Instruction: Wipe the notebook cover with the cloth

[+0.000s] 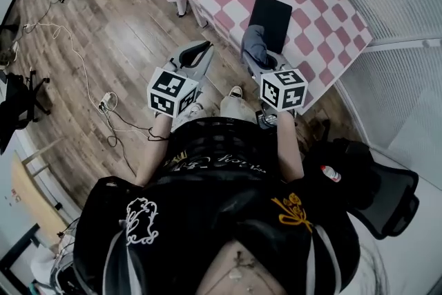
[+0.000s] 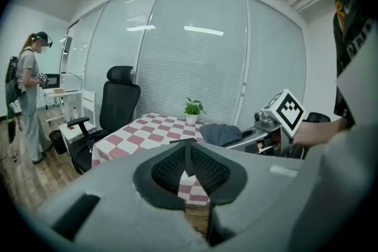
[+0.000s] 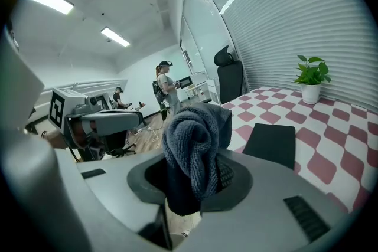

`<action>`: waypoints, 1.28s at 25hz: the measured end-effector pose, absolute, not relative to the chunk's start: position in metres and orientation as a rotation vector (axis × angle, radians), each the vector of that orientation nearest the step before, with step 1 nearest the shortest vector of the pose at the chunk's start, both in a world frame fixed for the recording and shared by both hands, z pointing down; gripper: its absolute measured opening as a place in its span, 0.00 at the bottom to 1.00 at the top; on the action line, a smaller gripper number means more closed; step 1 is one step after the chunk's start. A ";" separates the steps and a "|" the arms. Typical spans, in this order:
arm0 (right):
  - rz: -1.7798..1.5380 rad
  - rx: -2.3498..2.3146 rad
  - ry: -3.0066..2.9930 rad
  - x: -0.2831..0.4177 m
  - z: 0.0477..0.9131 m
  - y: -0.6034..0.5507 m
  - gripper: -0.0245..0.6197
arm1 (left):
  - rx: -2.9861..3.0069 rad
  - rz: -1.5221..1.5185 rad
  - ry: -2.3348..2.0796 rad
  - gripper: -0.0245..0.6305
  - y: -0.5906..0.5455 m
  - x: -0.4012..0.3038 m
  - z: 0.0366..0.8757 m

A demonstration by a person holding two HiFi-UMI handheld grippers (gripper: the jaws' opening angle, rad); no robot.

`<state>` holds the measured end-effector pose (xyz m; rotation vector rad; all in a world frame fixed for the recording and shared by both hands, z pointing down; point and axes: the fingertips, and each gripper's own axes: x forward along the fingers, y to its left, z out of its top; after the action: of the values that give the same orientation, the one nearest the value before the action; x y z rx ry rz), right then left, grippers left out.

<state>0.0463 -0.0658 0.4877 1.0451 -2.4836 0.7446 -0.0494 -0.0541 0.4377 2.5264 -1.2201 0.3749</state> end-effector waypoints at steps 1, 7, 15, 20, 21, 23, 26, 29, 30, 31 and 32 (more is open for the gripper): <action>0.754 1.051 -2.489 0.035 0.487 -0.059 0.18 | 2.527 0.372 -1.220 0.07 -0.047 -0.060 0.438; 0.780 1.121 -2.481 -0.019 0.481 -0.017 0.18 | 2.548 0.331 -1.185 0.07 -0.002 -0.116 0.440; 0.822 1.240 -2.507 -0.084 0.467 0.045 0.18 | 2.595 0.320 -1.086 0.07 0.057 -0.174 0.449; 0.832 1.272 -2.478 -0.100 0.469 0.080 0.18 | 2.601 0.297 -1.022 0.07 0.083 -0.183 0.456; 0.832 1.279 -2.474 -0.100 0.468 0.085 0.18 | 2.604 0.288 -1.012 0.07 0.087 -0.182 0.456; 0.830 1.287 -2.470 -0.101 0.468 0.092 0.18 | 2.609 0.275 -0.997 0.07 0.094 -0.181 0.457; 0.823 1.280 -2.461 -0.103 0.469 0.101 0.18 | 2.611 0.273 -0.988 0.07 0.103 -0.180 0.458; 0.805 1.276 -2.459 -0.101 0.467 0.106 0.18 | 2.618 0.262 -0.993 0.07 0.107 -0.178 0.455; 0.801 1.277 -2.459 -0.099 0.465 0.108 0.18 | 2.621 0.257 -0.995 0.07 0.107 -0.177 0.453; 0.799 1.279 -2.460 -0.097 0.464 0.110 0.18 | 2.625 0.254 -0.997 0.07 0.108 -0.175 0.451; 0.799 1.282 -2.459 -0.095 0.463 0.112 0.18 | 2.629 0.252 -0.997 0.07 0.109 -0.172 0.448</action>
<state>-0.0946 0.1116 0.4632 1.2820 -2.4594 0.7993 -0.1724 0.1087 0.4483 2.6288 -0.9974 0.2515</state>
